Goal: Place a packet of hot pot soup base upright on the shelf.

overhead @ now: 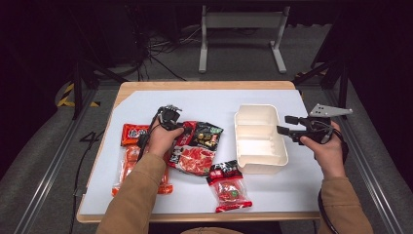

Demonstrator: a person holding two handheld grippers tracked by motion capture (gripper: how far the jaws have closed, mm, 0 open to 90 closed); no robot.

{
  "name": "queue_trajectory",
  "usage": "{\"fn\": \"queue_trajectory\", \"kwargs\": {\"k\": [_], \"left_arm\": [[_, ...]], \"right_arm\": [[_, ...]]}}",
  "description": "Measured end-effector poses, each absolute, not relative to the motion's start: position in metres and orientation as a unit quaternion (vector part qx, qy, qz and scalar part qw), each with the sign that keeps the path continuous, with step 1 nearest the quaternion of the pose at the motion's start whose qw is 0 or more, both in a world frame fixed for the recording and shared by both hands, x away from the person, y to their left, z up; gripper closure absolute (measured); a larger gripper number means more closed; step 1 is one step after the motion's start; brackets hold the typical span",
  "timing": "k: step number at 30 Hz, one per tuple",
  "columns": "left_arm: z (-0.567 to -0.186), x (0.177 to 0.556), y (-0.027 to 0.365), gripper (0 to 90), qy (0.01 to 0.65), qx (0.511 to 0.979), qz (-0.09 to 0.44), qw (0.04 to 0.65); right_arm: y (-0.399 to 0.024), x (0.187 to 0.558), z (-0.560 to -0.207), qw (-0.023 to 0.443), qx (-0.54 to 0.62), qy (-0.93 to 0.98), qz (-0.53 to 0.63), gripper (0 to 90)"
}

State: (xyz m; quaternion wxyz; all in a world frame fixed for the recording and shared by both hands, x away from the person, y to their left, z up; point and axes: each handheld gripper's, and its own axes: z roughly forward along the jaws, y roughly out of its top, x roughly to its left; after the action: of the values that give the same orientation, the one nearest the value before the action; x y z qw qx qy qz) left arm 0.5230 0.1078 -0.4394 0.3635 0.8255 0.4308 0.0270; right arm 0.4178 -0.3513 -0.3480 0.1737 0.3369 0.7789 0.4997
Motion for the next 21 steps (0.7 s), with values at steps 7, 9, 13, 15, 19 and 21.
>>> {"fn": "queue_trajectory", "kwargs": {"k": [7,9,13,15,19,21], "left_arm": [[-0.439,0.521,0.109,79.2,0.427,0.826,0.020,0.367],[-0.438,0.521,0.108,80.1,0.428,0.826,0.023,0.367],[-0.436,0.520,0.108,82.7,0.430,0.824,0.023,0.368],[-0.434,0.519,0.109,83.7,0.432,0.822,0.022,0.370],[-0.427,0.516,0.110,85.3,0.432,0.816,0.024,0.384],[-0.422,0.513,0.110,85.9,0.428,0.814,0.026,0.391]], "right_arm": [[-0.351,0.418,-0.348,0.173,0.337,0.779,0.499,39.7],[-0.350,0.418,-0.348,0.173,0.337,0.779,0.499,39.7],[-0.351,0.418,-0.348,0.173,0.339,0.779,0.499,39.9],[-0.352,0.418,-0.348,0.174,0.338,0.778,0.499,40.6],[-0.353,0.417,-0.347,0.175,0.339,0.776,0.503,43.4],[-0.354,0.416,-0.346,0.174,0.340,0.774,0.504,43.5]]}}
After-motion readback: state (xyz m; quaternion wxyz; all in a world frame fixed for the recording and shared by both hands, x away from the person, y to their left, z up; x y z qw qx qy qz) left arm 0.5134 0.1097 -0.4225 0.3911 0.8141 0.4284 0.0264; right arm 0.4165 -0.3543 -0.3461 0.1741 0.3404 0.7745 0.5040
